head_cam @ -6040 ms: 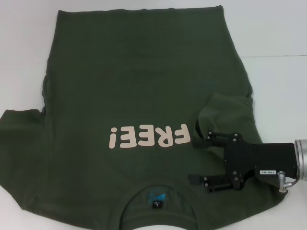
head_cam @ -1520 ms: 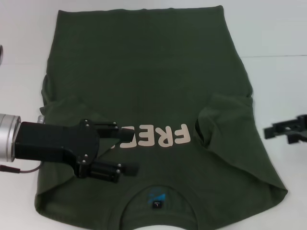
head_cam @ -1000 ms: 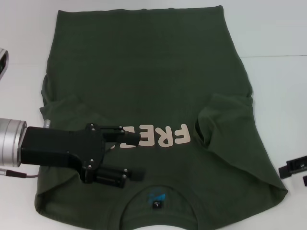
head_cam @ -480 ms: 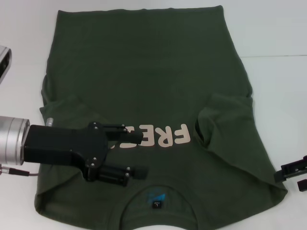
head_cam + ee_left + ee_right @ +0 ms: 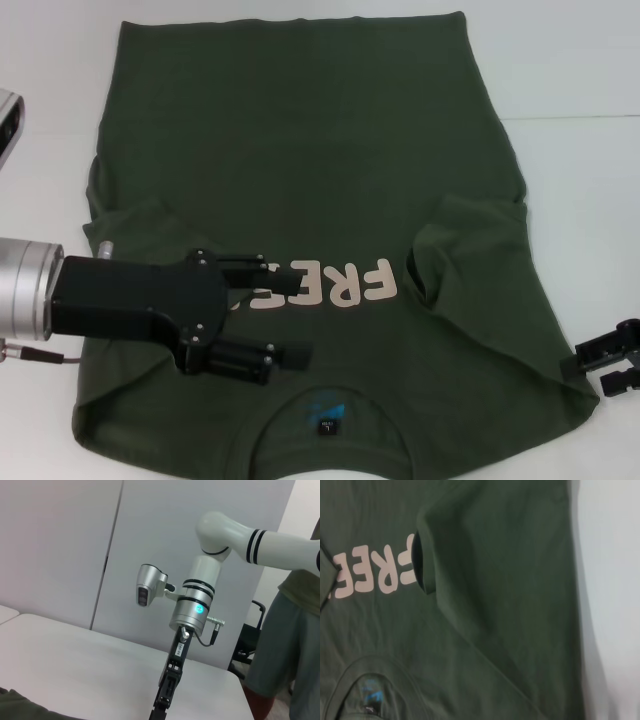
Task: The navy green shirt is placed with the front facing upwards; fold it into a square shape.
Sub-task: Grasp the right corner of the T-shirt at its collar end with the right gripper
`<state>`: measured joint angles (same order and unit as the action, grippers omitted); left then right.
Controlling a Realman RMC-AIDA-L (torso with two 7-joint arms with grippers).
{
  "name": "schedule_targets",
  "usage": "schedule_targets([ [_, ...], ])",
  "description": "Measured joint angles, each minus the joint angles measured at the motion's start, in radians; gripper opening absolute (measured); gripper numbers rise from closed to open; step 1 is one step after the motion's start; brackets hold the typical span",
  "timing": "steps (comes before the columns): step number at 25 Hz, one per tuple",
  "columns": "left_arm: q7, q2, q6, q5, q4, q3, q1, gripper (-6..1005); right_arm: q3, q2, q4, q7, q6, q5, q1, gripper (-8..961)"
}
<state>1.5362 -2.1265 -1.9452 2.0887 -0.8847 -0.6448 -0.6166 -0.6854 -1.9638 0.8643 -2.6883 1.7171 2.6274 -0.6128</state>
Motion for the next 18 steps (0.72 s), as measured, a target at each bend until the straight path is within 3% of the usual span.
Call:
schedule_targets([
  [11, 0.001, -0.003, 0.002, -0.001, 0.000, -0.001, 0.000, 860, -0.015, 0.007, -0.019, 0.000, -0.027, 0.006, -0.002, 590],
  [18, -0.001, -0.006, 0.006, -0.001, 0.003, -0.001, 0.004, 860, -0.034, 0.001, -0.033, 0.000, -0.052, 0.028, -0.007, 604],
])
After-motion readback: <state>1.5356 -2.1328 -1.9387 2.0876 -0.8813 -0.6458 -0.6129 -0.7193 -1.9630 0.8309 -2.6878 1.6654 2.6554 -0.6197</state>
